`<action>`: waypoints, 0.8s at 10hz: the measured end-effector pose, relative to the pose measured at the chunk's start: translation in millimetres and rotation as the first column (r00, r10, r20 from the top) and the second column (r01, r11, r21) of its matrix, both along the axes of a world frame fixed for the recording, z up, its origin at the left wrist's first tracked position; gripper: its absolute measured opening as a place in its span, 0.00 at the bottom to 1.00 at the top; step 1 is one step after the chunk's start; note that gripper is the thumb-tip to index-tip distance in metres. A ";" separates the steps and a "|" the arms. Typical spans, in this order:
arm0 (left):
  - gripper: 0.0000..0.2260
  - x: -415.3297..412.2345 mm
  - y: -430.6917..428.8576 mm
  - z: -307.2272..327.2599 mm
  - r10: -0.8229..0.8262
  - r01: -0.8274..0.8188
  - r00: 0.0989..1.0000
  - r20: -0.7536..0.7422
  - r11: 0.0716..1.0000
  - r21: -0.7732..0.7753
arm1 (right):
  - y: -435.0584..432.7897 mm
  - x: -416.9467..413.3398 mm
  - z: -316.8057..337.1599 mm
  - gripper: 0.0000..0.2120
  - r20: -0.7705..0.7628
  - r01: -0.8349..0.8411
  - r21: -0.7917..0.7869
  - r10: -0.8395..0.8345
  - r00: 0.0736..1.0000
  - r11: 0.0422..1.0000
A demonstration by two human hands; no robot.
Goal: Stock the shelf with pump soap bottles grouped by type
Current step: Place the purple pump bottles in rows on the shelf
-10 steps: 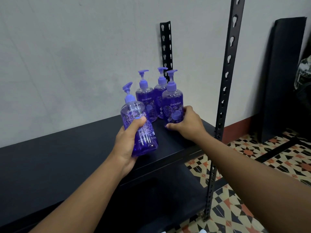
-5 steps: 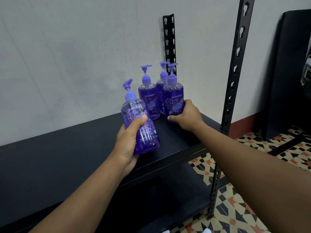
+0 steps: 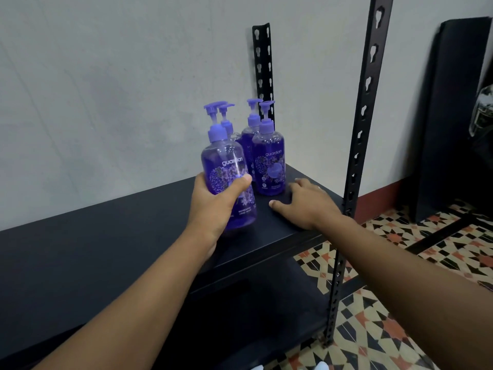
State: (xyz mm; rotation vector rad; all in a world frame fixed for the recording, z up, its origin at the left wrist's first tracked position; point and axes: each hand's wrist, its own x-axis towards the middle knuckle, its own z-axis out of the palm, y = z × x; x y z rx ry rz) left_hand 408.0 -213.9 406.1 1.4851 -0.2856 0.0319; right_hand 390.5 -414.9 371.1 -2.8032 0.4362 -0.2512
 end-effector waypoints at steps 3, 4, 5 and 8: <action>0.29 -2.6 -13.5 -16.1 -0.006 -0.036 0.983 0.185 0.974 0.223 | 3.4 -5.0 -3.4 0.36 -0.131 -0.022 -0.075 0.012 0.991 0.997; 0.35 -0.9 -5.4 -23.3 -0.048 -0.020 0.980 0.194 0.943 0.332 | 4.1 -6.1 -3.3 0.35 -0.127 -0.021 -0.074 0.011 0.992 0.997; 0.41 -0.1 5.5 -32.1 -0.034 -0.057 0.984 0.174 0.871 0.488 | 5.4 -6.5 -2.3 0.34 -0.126 -0.012 -0.079 0.002 0.992 0.997; 0.29 34.6 -4.9 -32.9 0.054 -0.117 0.989 0.135 0.850 0.514 | 5.4 -6.6 -2.3 0.35 -0.132 -0.003 -0.092 -0.010 0.991 0.996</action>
